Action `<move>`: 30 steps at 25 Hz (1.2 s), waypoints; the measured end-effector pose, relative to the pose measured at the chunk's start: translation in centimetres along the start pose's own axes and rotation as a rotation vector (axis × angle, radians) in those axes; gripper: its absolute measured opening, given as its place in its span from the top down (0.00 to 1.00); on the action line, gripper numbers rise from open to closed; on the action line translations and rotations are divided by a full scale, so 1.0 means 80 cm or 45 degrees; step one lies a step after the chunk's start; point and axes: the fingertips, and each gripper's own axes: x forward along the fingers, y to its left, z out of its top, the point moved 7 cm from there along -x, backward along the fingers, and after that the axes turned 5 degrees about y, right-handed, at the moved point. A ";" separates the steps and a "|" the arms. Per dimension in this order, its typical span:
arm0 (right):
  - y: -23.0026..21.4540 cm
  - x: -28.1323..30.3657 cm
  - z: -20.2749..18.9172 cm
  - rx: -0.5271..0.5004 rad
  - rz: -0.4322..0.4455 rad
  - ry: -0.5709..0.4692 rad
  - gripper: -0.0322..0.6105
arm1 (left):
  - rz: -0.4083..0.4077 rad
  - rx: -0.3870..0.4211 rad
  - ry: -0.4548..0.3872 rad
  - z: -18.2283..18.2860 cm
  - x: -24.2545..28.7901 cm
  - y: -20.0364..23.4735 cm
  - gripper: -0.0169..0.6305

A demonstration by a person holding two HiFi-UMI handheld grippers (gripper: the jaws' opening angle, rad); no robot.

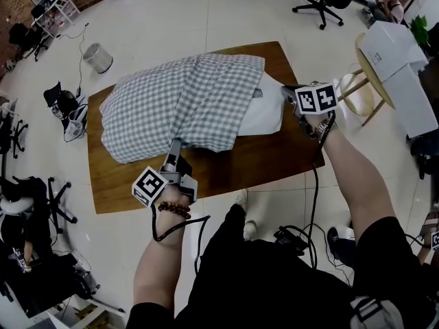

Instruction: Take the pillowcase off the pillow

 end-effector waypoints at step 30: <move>0.078 -0.139 -0.036 -0.165 -0.025 -0.092 0.79 | -0.028 0.677 0.524 -0.074 -0.002 -0.235 0.70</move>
